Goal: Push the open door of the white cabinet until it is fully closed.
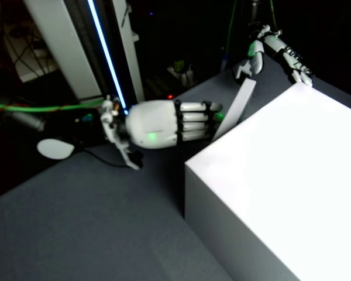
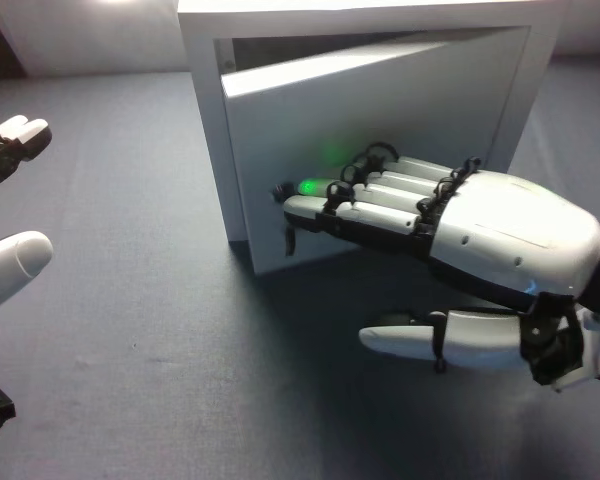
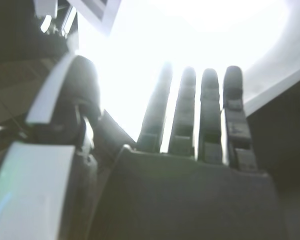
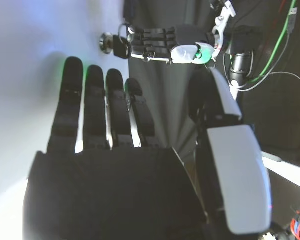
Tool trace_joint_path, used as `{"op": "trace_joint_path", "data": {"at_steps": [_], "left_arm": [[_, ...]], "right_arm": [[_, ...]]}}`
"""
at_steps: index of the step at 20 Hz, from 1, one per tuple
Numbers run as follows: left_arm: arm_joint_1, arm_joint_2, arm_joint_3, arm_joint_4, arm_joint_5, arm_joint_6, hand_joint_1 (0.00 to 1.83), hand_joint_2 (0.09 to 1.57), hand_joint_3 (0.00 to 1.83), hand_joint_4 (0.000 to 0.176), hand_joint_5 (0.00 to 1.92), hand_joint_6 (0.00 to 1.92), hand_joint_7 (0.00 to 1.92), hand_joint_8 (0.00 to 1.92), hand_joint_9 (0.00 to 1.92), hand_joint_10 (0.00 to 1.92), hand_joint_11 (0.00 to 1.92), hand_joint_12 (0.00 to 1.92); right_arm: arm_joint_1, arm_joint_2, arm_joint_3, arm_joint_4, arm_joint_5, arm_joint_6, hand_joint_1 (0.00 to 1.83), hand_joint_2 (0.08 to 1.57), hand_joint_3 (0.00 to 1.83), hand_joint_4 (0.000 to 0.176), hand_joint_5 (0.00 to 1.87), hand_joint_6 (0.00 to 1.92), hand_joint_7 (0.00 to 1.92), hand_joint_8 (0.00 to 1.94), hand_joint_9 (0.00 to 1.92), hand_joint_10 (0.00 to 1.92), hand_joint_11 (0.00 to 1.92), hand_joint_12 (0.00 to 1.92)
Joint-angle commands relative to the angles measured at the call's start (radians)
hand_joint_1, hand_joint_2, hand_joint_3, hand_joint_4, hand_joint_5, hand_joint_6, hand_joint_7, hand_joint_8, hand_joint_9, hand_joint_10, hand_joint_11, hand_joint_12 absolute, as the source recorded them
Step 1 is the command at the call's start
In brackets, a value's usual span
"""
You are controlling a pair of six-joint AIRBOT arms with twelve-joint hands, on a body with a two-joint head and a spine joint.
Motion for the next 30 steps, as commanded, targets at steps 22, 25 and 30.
{"op": "trace_joint_path", "data": {"at_steps": [22,25,30], "left_arm": [[-0.003,0.013,-0.001,-0.013,-0.125,-0.007,0.28,1.39,0.00,0.000,0.17,0.01,0.12,0.01,0.10,0.01,0.00,0.45],[-0.003,0.015,-0.003,-0.012,-0.125,-0.007,0.26,1.38,0.00,0.000,0.19,0.00,0.14,0.00,0.13,0.01,0.00,0.60],[-0.003,0.019,-0.004,-0.009,-0.125,-0.007,0.24,1.37,0.00,0.000,0.17,0.00,0.12,0.00,0.14,0.00,0.00,0.75]], "right_arm": [[0.036,0.054,-0.054,0.003,0.114,-0.010,0.42,1.30,0.00,0.000,0.19,0.02,0.25,0.01,0.31,0.05,0.00,1.32],[-0.007,0.110,-0.089,-0.004,0.167,0.013,0.33,1.31,0.00,0.000,0.25,0.03,0.31,0.02,0.37,0.08,0.00,1.44],[-0.106,0.228,-0.150,0.041,0.274,0.019,0.19,1.33,0.00,0.000,0.16,0.00,0.18,0.00,0.15,0.02,0.00,0.81]]}}
